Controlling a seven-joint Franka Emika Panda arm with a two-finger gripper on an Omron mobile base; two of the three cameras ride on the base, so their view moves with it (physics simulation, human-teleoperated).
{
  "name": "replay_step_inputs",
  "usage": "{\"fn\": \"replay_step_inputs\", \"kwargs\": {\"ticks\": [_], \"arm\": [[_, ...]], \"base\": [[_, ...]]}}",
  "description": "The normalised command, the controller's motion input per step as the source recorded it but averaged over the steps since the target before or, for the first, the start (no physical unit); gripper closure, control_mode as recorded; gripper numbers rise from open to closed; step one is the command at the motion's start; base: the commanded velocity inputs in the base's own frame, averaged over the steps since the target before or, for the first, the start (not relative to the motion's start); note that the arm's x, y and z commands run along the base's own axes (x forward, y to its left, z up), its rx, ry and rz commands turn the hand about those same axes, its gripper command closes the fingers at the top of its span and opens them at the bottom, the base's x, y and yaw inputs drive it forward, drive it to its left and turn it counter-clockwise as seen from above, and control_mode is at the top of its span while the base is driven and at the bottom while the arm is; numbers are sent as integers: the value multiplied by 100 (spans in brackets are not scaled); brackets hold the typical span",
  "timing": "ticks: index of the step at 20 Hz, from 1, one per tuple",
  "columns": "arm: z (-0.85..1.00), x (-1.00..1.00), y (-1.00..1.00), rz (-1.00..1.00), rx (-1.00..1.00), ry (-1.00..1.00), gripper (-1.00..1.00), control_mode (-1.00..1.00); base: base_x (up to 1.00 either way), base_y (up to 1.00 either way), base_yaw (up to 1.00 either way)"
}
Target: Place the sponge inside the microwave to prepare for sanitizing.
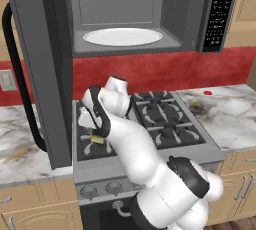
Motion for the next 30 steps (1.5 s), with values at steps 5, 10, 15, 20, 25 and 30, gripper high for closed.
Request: {"fn": "replay_step_inputs", "kwargs": {"ticks": [5, 10, 15, 20, 25, 30], "arm": [[59, -49, -49, 0, 9, -11, 100, -100], [50, -60, -41, 0, 0, -23, 100, -100], [39, -22, -42, -8, -9, -27, 100, -100], [59, -15, -60, -12, -11, -23, 100, -100], [65, -2, -47, -20, -14, -20, 100, -100], [68, -2, -11, -23, -13, -19, 100, -100]], "base": [[0, 0, 0], [0, 0, 0], [0, 0, 0], [0, 0, 0], [0, 0, 0], [0, 0, 0]]}}
